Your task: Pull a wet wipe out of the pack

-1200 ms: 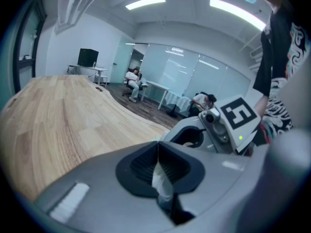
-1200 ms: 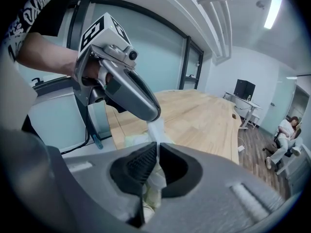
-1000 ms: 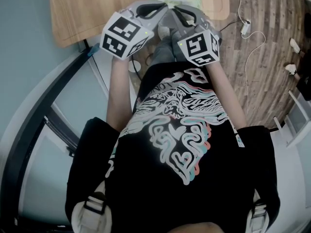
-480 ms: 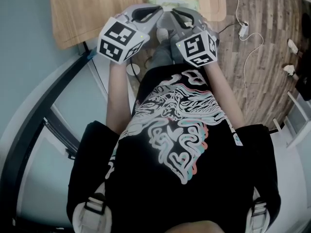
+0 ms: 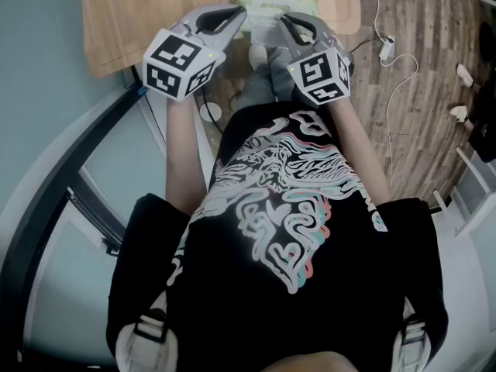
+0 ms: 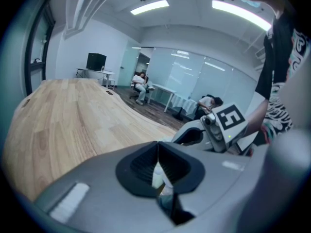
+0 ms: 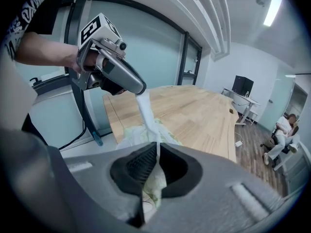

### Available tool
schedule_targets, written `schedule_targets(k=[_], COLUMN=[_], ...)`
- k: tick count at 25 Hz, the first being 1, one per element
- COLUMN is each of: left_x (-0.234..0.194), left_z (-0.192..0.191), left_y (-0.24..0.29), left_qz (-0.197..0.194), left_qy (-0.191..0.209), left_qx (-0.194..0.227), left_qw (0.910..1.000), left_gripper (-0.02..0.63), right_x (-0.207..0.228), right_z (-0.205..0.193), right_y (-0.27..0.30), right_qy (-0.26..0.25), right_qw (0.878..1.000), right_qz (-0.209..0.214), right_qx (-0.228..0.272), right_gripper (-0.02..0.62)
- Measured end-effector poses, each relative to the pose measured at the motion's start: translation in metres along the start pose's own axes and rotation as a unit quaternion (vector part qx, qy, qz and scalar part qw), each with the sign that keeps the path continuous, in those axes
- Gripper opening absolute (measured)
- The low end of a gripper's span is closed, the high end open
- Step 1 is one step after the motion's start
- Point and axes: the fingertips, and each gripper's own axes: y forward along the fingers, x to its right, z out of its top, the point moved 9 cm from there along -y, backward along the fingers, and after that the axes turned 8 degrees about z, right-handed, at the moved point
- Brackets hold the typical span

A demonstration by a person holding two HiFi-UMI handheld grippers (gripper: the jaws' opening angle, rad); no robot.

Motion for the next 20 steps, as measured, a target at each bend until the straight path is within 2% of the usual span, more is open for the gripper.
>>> schedule_targets(k=[16,20], left_x=[-0.004,-0.008], left_z=[-0.001,-0.002], left_y=[-0.012,-0.014], left_qz=[0.016,0.028], left_qy=[-0.003,-0.007], left_qx=[0.011,0.014], left_qw=[0.9998,0.9995], left_gripper=[-0.008,-0.008], right_x=[-0.001,0.003], right_z=[0.003,0.004], right_y=[-0.001,-0.002], right_qy=[-0.002,0.013], right_qw=[1.000,1.000], right_qz=[-0.001,-0.001], right_qx=[-0.003,0.011], right_gripper=[0.018,0.018])
